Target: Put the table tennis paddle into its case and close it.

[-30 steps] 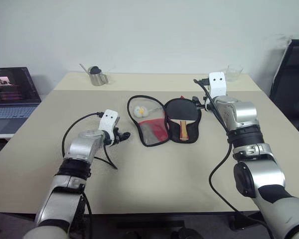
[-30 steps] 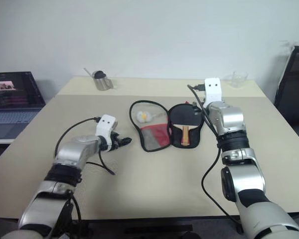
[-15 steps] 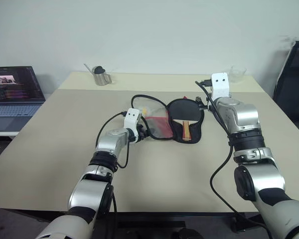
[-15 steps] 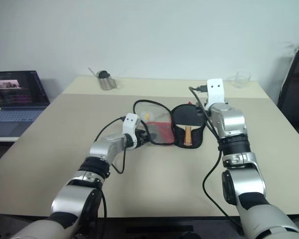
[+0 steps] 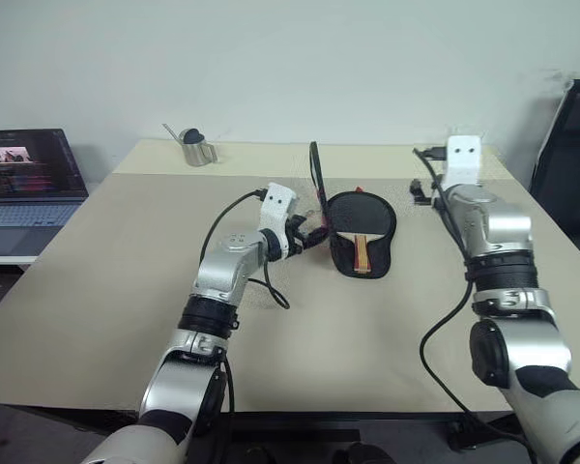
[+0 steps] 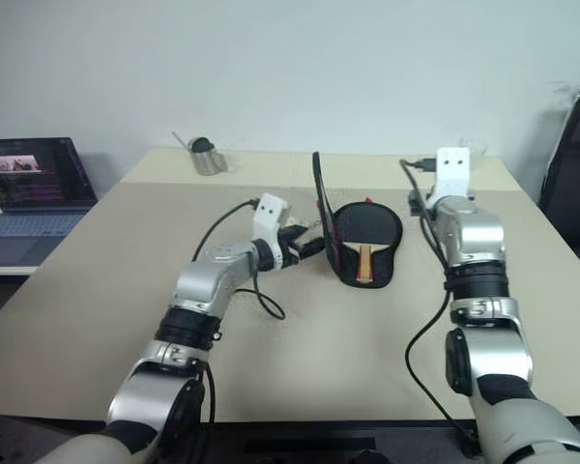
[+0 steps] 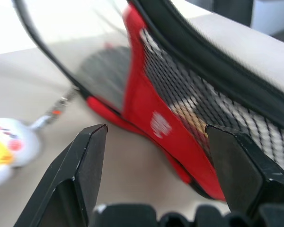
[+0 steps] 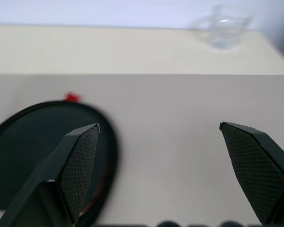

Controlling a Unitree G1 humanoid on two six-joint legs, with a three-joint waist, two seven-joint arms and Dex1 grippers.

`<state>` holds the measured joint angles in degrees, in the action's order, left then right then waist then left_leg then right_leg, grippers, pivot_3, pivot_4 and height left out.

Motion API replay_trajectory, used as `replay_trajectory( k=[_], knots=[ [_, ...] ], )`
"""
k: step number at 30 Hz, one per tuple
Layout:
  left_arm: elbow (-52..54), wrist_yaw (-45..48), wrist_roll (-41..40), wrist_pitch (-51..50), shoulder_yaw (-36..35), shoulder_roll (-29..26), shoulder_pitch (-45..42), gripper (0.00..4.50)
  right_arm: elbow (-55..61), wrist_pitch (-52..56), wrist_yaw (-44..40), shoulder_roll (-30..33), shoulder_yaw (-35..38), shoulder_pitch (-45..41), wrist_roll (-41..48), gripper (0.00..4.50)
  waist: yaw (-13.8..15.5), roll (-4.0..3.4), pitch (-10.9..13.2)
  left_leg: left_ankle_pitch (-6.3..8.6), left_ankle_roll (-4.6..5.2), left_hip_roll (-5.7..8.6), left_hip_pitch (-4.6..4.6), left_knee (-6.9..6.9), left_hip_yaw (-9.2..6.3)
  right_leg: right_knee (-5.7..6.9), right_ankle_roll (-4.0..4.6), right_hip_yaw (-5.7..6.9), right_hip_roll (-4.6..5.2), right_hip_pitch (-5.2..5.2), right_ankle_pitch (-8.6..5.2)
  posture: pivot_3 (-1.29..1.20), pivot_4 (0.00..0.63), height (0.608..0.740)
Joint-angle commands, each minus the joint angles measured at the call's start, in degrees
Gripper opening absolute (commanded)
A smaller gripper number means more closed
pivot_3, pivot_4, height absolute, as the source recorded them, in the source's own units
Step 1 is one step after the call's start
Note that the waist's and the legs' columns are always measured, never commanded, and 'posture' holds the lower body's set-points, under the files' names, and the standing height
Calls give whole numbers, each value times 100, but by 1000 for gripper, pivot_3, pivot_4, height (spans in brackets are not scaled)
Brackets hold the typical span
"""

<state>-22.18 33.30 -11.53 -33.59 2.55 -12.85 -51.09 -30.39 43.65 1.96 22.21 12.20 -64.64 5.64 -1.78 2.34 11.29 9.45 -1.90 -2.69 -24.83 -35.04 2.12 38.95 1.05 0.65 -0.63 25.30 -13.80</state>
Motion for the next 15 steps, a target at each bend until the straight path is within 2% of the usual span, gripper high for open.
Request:
replay_trajectory(
  k=[1,7,15],
  knots=[
    [408,25,109,0,215,-13,38,3620,0,-387,76,345,149,-296,-96,4470,-13,0,0,0,0,0,1,0,0,0,0,-1,-1,0,0,0,150,740],
    [614,122,292,-156,600,-114,130,3620,-244,-742,183,873,366,-384,-75,4470,-13,0,0,0,0,-3,5,1,1,1,0,-4,-7,0,0,0,150,740],
    [567,102,891,-385,1495,-44,393,3620,118,-532,218,816,341,-121,-18,4470,-20,-1,0,0,0,-3,8,1,6,4,0,-10,-7,0,0,0,150,740]
  ],
)
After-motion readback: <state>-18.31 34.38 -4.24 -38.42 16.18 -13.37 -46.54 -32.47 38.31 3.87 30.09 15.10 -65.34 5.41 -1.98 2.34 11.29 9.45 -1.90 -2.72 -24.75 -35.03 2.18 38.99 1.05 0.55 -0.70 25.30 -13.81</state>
